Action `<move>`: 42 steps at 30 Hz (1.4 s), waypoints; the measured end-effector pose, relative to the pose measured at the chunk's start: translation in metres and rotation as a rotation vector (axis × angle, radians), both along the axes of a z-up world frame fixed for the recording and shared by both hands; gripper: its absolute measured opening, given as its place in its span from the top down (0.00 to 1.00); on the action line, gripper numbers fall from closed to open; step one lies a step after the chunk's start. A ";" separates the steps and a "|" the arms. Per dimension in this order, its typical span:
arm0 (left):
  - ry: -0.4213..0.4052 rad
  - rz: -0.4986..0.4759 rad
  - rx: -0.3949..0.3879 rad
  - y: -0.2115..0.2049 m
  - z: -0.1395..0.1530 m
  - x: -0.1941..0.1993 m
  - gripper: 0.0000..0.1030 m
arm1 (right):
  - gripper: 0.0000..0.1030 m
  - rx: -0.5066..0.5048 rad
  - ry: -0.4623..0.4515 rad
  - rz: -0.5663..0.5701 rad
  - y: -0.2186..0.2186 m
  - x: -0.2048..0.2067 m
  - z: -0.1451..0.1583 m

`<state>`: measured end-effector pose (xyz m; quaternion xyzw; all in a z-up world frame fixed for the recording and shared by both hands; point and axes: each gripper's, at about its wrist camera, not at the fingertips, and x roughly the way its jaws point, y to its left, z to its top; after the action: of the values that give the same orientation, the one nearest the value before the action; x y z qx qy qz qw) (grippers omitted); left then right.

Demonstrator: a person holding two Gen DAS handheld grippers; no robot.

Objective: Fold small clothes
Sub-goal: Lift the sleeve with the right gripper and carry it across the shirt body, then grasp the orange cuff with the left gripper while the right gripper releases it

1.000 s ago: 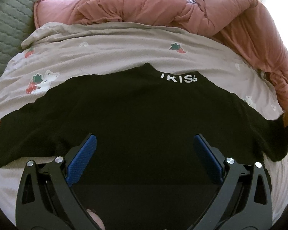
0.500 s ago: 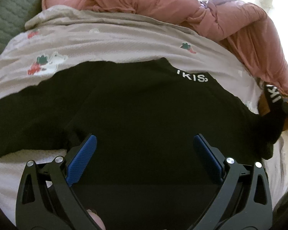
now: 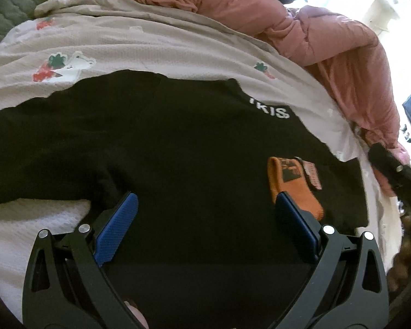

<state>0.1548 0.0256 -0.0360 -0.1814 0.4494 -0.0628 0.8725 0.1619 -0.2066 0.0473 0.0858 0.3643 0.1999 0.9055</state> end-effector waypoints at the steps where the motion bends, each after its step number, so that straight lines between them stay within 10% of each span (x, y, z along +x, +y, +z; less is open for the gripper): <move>1: -0.003 -0.010 -0.014 -0.002 0.001 -0.001 0.08 | 0.79 -0.002 0.003 -0.004 -0.002 0.000 -0.002; 17: 0.172 -0.141 -0.292 -0.068 -0.016 0.026 0.33 | 0.65 -0.003 -0.012 -0.186 -0.091 -0.017 -0.023; 19: 0.180 -0.130 -0.271 -0.076 -0.017 0.030 0.35 | 0.65 0.013 -0.015 -0.193 -0.098 -0.019 -0.025; 23: 0.191 -0.087 -0.244 -0.080 -0.019 0.036 0.85 | 0.65 0.038 -0.010 -0.201 -0.106 -0.019 -0.028; 25: 0.183 -0.074 -0.234 -0.077 -0.018 0.038 0.94 | 0.65 0.048 -0.010 -0.205 -0.110 -0.020 -0.028; 42: -0.175 -0.020 0.042 -0.034 0.068 0.011 0.97 | 0.65 0.014 0.012 -0.171 -0.103 -0.021 -0.034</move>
<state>0.1657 -0.0084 0.0321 -0.1523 0.3743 -0.0774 0.9114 0.1409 -0.3097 0.0130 0.1241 0.3599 0.1235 0.9164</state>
